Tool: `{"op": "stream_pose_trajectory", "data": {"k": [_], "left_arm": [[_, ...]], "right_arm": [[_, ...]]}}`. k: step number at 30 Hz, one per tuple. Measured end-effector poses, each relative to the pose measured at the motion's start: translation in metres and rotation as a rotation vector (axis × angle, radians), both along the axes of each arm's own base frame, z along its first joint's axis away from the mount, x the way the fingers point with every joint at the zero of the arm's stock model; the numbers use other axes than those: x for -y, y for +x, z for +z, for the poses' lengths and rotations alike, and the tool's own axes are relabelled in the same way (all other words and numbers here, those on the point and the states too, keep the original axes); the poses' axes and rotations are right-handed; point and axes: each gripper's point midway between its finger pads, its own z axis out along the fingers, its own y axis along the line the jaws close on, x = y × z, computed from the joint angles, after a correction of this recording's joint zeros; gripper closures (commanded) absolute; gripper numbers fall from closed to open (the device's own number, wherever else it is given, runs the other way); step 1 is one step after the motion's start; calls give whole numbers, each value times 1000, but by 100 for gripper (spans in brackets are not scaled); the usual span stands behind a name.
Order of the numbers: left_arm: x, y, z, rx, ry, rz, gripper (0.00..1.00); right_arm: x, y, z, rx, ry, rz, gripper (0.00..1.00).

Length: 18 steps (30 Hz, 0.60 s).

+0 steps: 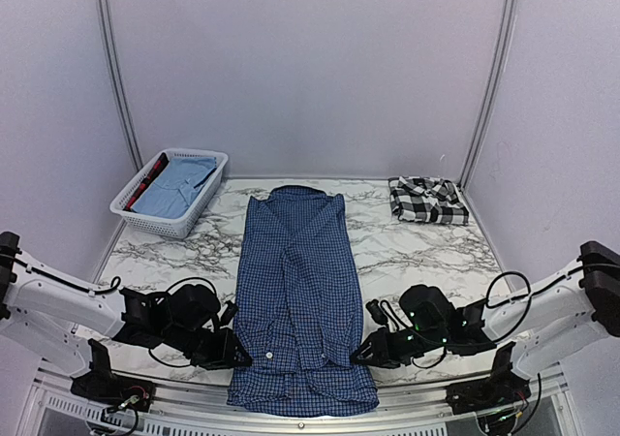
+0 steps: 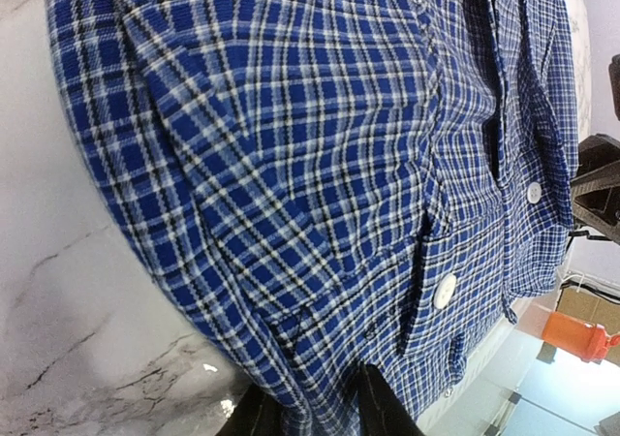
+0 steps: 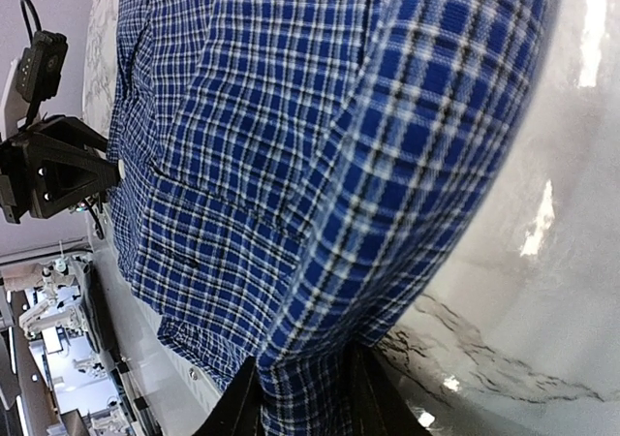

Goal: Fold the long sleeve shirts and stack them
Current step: Pick up the rectangle-folded shirt from the center of the board.

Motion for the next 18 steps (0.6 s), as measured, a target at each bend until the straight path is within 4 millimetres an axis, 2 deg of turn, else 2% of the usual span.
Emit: {"op": "stream_pose_trajectory", "data": {"k": [3, 8, 18], "left_arm": [[0, 0, 0, -5, -3, 5, 74], [0, 0, -1, -8, -4, 9, 77], [-2, -2, -3, -19, -4, 18, 88]], "right_arm": [[-2, 1, 1, -2, 5, 0, 57], [-9, 3, 5, -3, 18, 9, 57], [-13, 4, -3, -19, -7, 11, 89]]}}
